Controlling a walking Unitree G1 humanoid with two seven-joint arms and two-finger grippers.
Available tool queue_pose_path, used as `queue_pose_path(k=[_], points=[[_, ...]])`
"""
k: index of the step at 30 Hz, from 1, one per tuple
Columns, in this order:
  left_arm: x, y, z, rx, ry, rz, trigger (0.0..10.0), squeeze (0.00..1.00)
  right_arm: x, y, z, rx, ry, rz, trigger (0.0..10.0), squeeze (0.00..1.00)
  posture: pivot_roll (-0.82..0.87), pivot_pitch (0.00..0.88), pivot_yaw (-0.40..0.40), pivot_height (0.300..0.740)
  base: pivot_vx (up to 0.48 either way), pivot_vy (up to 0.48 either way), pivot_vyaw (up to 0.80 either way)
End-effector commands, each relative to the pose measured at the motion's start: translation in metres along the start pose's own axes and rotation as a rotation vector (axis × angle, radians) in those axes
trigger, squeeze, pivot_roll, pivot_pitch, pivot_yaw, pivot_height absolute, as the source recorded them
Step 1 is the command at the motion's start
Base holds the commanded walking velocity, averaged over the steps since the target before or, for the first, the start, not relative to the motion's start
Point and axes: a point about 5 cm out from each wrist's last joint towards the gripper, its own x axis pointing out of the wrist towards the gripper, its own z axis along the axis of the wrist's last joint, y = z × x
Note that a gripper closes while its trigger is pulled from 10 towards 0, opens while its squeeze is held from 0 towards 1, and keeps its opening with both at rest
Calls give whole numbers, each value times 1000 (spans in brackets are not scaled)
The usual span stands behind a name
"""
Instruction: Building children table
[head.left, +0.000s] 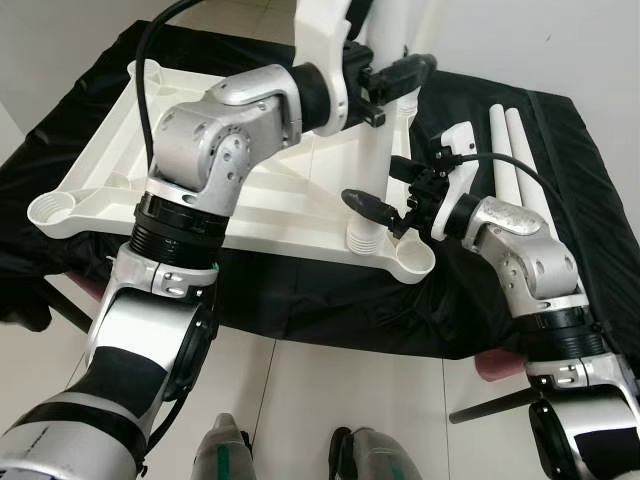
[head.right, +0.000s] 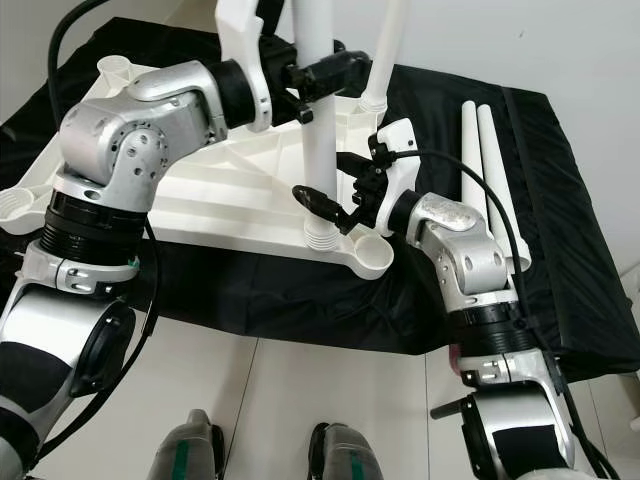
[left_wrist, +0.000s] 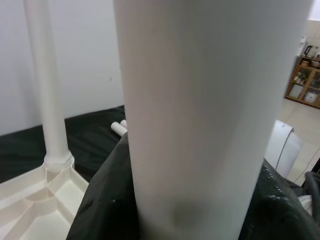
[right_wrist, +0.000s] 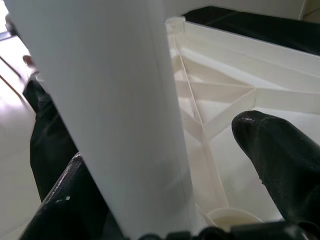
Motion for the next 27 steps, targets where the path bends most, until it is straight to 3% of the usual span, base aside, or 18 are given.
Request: queue_pose_path(k=[1,6,7,9,11,12,13,15,18,19,20,21,22,27], points=[[5,-17,13,46,-25,-143,10000,0,1,0,-6,-5,47,16,10000,0,-22,19,-63,740,0,0,0],[7,-20,16,54,-31,-153,10000,0,5,0,-6,10,57,6,10000,0,-19,15,-65,740,0,0,0],[7,-20,16,56,-32,-155,10000,0,5,0,-6,7,63,7,9255,0,-19,17,-63,740,0,0,0],[7,-21,17,58,-33,-156,10000,0,6,0,-6,3,63,7,8902,0,-19,14,-63,740,0,0,0],[7,-21,17,60,-33,-157,10000,0,6,1,-5,-1,61,7,8902,0,-19,14,-63,740,0,0,0],[7,-21,17,61,-33,-158,10000,0,6,1,-4,-5,52,9,9843,0,-20,14,-61,740,0,0,0],[7,-21,17,61,-33,-158,10000,0,6,1,-4,-5,52,9,9843,0,-20,14,-61,740,0,0,0],[8,-21,16,61,-30,-158,10000,0,7,1,1,-1,21,0,9216,0,-23,12,-59,740,0,0,0],[8,-21,16,61,-30,-158,10000,0,7,1,1,-1,21,0,9216,0,-23,12,-59,740,0,0,0],[8,-21,16,61,-29,-160,10000,0,7,0,3,0,14,-1,8510,0,-23,10,-59,740,0,0,0],[8,-21,16,61,-29,-160,10000,0,7,0,3,0,14,-1,8510,0,-23,10,-59,740,0,0,0],[9,-21,15,61,-28,-160,10000,0,6,-1,5,1,8,-8,2941,0,-23,9,-59,740,0,0,0],[9,-20,15,62,-26,-159,10000,0,6,-1,6,4,7,-9,784,0,-24,7,-59,740,0,0,0],[9,-20,15,63,-24,-158,10000,0,5,-2,8,11,0,-6,0,0,-23,8,-59,740,0,0,0]])
